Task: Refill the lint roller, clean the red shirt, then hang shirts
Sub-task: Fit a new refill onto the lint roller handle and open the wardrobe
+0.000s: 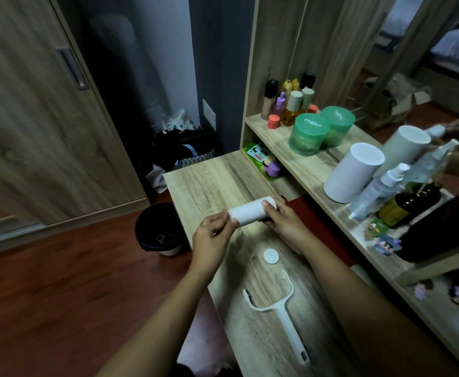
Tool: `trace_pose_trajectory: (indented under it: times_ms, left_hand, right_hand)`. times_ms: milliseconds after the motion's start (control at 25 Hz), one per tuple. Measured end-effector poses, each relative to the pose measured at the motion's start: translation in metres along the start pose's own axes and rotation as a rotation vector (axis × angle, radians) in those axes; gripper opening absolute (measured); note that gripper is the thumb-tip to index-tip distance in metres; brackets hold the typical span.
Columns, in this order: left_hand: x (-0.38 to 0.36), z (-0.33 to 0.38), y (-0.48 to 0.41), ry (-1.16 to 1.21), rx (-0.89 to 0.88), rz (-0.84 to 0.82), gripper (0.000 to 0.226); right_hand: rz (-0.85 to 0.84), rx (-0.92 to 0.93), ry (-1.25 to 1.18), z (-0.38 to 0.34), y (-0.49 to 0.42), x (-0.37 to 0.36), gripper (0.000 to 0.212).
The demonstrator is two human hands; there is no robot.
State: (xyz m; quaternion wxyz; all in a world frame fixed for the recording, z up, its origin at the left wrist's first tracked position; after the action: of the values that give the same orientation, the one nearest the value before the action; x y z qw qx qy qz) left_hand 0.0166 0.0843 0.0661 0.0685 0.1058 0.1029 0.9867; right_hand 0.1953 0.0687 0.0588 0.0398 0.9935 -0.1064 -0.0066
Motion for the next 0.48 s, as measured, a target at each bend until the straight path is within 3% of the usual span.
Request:
trace_pose_trajectory:
  times_ms: [200,360,480]
  left_hand:
    - [0.0,-0.002,-0.005,0.197,0.072,0.024,0.046]
    - [-0.002,-0.002,-0.008,0.58,0.215,-0.004,0.042]
    - [0.004,0.0,-0.013,0.726,0.253,0.036,0.038]
  right_hand:
    - [0.024,0.053,-0.034,0.003,0.005,-0.009,0.018]
    - [-0.031,0.114,0.001,0.006,0.015,-0.016,0.026]
    - [-0.007,0.073,0.087,0.017,0.023,-0.008,0.032]
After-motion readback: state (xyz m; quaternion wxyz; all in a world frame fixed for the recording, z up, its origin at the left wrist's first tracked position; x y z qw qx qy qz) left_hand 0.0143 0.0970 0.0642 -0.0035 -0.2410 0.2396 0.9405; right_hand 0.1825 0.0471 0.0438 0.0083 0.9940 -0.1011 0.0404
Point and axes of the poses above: each hand's wrist, its own y-axis away from the middle knuckle, its own x-axis out of the back of the hand, z = x × y, the point moved 4 cm from there along -y, towards the middle knuckle, and after that the axes turned 10 degrees about x, right-handed, at the moved point
